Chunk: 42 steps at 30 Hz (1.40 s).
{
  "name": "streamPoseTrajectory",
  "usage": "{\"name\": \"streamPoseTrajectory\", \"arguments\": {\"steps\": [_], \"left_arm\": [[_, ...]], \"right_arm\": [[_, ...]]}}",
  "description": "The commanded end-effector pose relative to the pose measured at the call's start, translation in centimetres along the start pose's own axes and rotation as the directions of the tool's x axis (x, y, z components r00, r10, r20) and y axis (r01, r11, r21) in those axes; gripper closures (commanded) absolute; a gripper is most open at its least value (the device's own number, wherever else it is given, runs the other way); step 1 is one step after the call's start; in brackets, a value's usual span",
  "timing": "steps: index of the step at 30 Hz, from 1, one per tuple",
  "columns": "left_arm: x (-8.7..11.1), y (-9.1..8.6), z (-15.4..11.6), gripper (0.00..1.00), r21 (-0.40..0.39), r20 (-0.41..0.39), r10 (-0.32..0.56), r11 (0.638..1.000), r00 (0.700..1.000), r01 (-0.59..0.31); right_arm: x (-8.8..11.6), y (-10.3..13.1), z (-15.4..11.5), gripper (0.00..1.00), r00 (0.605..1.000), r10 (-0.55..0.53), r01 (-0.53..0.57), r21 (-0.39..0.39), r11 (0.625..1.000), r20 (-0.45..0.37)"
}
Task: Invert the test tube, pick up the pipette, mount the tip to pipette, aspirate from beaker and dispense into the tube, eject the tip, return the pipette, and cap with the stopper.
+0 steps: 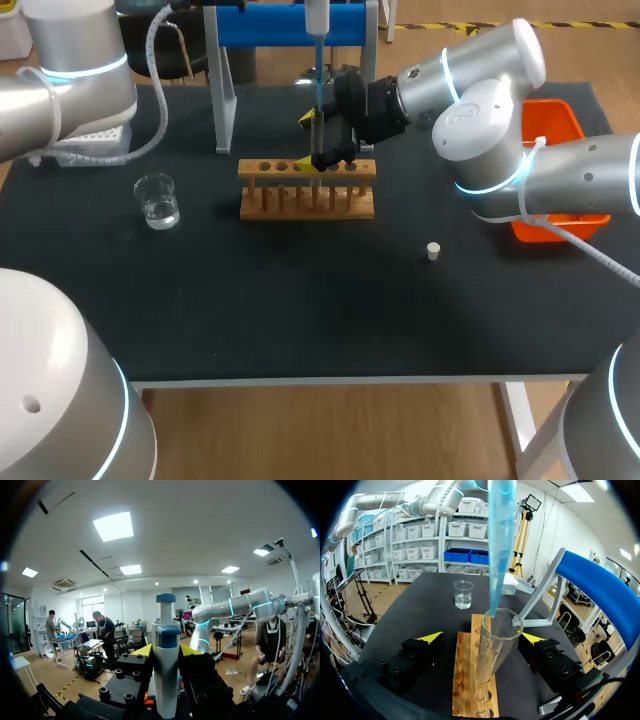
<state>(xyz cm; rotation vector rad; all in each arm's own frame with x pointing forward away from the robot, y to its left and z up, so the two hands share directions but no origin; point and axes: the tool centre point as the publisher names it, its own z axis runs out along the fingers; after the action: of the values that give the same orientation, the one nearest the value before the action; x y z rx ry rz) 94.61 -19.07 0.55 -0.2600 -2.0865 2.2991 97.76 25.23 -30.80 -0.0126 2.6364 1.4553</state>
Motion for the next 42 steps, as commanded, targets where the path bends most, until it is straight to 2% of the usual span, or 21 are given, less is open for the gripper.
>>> {"name": "streamPoseTrajectory", "arguments": {"steps": [1, 26, 42], "left_arm": [[0.1, 0.2, 0.0, 1.0, 0.001, 0.003, 0.0, 1.0, 1.0, 0.0], [-0.3, 1.4, -0.3, 1.0, -0.008, -0.005, -0.001, 1.0, 1.0, 0.0], [-0.6, 1.4, -0.8, 1.0, -0.031, 0.006, -0.002, 1.0, 1.0, 0.002]], "right_arm": [[0.0, 0.0, 0.0, 0.0, 1.0, 0.0, 0.0, 0.002, 1.0, 0.0], [0.0, 0.0, 0.0, 0.0, 1.0, 0.0, 0.0, 0.002, 1.0, 0.0], [0.0, 0.0, 0.0, 0.0, 1.0, 0.0, 0.0, 0.002, 1.0, 0.0]]}}
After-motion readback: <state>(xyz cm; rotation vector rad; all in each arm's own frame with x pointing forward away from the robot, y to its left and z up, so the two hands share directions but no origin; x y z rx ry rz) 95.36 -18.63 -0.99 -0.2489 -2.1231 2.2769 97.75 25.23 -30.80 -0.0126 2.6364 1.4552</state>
